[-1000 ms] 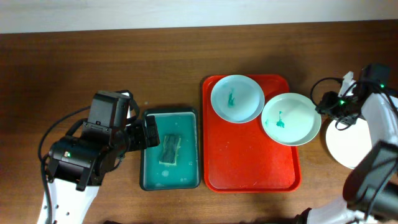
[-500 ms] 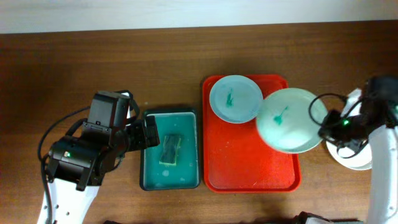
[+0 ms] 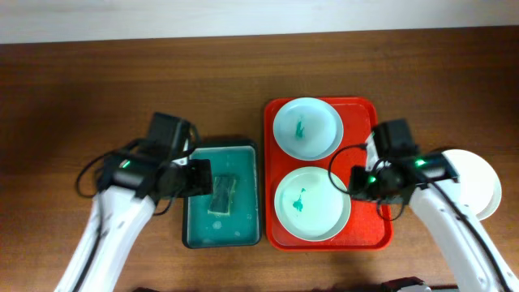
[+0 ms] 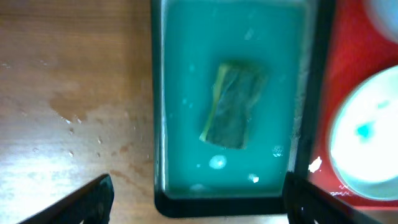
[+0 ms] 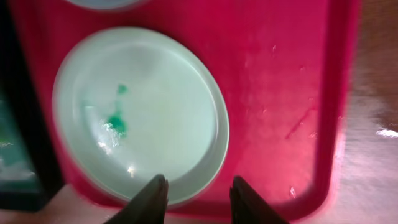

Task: Clean dirty plates on tray and stack at the side
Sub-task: 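Grip the right plate with the right gripper and pull it to tray center, then grasp the sponge with the left gripper and lift it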

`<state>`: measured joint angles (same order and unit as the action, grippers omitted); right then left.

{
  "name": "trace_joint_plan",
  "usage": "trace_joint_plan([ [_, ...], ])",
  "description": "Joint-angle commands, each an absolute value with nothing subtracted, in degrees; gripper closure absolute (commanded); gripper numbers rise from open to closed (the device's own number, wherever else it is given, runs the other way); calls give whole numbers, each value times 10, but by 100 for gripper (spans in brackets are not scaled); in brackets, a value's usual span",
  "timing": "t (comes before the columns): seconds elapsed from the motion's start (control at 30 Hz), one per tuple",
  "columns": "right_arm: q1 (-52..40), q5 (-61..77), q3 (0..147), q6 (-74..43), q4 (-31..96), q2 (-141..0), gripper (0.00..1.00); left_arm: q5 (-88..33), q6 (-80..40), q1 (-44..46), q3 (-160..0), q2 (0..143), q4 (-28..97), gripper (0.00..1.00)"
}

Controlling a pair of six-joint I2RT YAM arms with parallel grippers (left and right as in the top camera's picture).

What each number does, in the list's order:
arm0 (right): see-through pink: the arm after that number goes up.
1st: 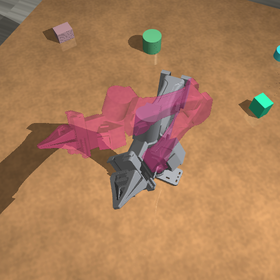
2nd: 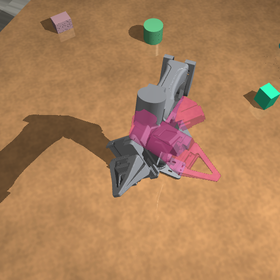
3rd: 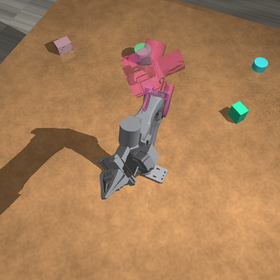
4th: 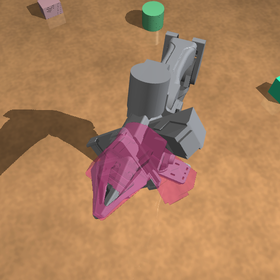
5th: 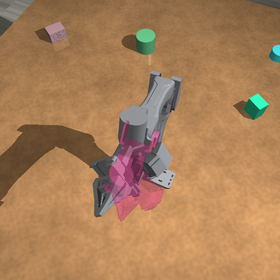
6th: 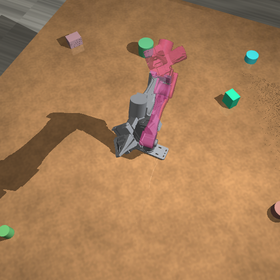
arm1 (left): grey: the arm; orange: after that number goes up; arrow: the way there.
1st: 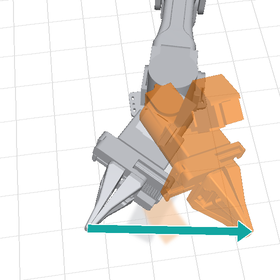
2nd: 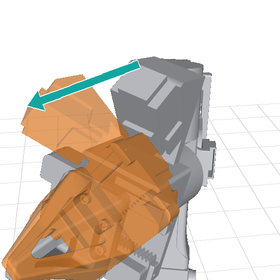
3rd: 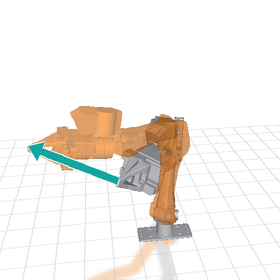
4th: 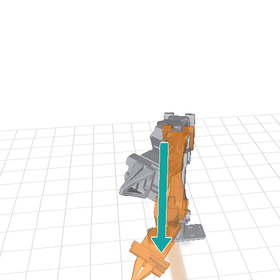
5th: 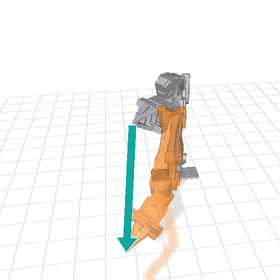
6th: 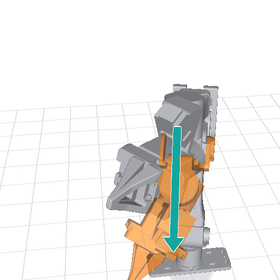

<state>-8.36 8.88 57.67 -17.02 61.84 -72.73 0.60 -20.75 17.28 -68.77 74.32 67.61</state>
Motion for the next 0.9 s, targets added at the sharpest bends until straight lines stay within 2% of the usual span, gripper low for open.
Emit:
trace_joint_plan([
  [0.0,-86,84,656,-152,643,-680,61,-3,-180,207,-642,857,644,23],
  [0.07,-86,84,656,-152,653,-680,61,-3,-170,248,-628,955,611,43],
  [0.2,-86,84,655,-152,663,-680,61,-60,-135,280,-628,1068,570,68],
  [0.23,-86,84,655,-152,667,-680,61,-60,-141,280,-628,1077,570,71],
  [0.3,-86,84,655,-152,667,-680,61,-36,-147,280,-628,1080,557,100],
  [0.4,-86,84,655,-152,671,-680,61,-37,-147,280,-674,1052,616,100],
  [0.43,-86,83,655,-152,671,-680,61,-36,-147,280,-696,1034,631,91],
  [0.47,-86,84,655,-152,671,-680,61,-27,-147,280,-719,1009,640,54],
  [0.5,-86,84,655,-152,672,-680,61,9,-147,280,-720,996,629,43],
  [0.6,-86,84,655,-152,673,-680,61,35,-147,280,-698,1002,580,48],
  [0.67,-86,84,655,-152,673,-680,61,35,-147,280,-648,1015,477,51],
  [0.73,-86,84,655,-152,680,-680,61,52,-147,280,-611,1031,404,68],
  [0.77,-86,84,655,-152,683,-680,61,68,-147,280,-609,1042,396,100],
  [0.87,-86,84,655,-152,686,-680,61,69,-147,280,-636,1036,439,100],
])
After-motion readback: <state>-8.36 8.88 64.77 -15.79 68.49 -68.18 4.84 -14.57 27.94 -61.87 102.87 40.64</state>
